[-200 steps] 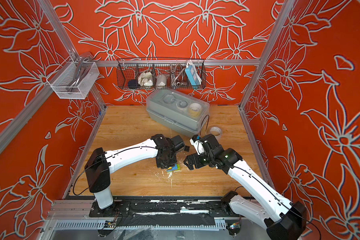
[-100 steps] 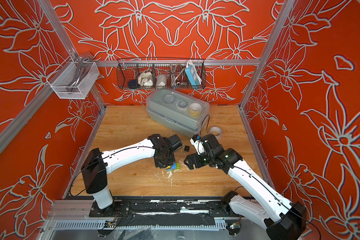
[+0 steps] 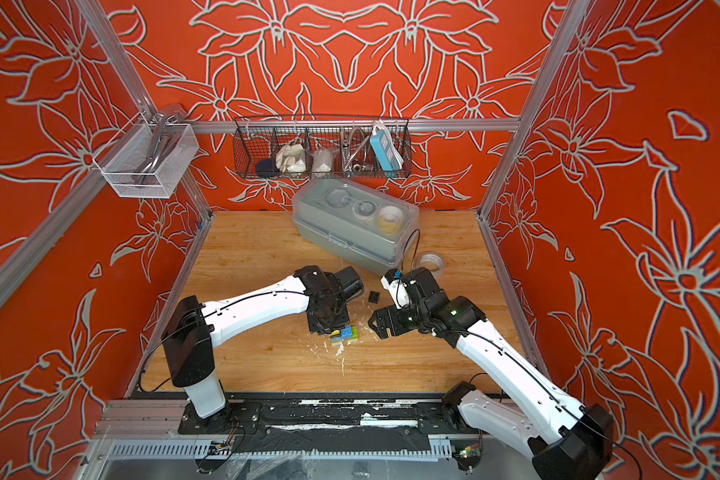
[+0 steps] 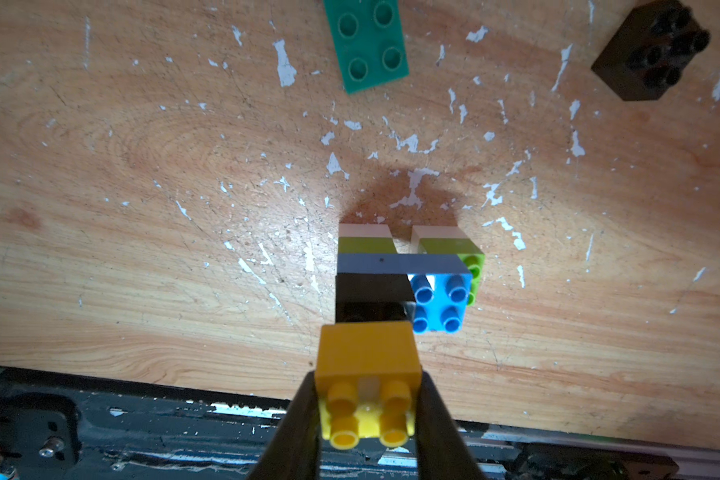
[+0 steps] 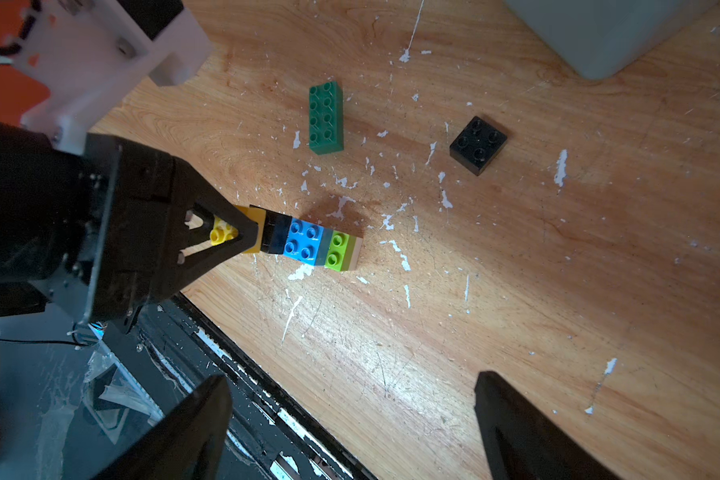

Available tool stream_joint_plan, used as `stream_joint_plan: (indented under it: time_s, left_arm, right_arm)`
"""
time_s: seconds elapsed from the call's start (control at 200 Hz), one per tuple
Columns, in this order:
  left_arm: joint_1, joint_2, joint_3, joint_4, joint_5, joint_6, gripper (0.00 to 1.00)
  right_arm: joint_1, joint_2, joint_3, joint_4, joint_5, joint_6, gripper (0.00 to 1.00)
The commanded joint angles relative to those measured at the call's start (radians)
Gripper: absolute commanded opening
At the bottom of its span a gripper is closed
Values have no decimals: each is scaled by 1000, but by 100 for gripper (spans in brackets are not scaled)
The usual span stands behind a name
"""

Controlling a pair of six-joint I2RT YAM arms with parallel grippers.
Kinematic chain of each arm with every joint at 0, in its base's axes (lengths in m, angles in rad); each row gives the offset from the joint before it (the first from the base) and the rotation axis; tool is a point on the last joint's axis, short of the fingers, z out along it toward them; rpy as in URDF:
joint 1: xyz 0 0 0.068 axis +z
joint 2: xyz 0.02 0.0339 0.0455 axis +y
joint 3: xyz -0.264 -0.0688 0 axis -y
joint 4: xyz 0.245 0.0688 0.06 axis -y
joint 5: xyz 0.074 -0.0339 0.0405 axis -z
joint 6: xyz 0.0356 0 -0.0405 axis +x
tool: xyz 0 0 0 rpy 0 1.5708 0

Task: Assemble a giraffe with lego
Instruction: Assemble the lego brick with the lego brick.

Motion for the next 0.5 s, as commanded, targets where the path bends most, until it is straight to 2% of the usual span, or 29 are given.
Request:
stream_joint_plan:
  time_s: [0.0, 0.495]
  left_arm:
    - [13, -9, 21, -32, -14, 17, 7]
    - [23, 53, 24, -17, 71, 74, 7]
  right_arm:
    - [-5, -5, 3, 3, -3, -3, 96]
    - [-19, -1, 2, 11, -6, -11, 96]
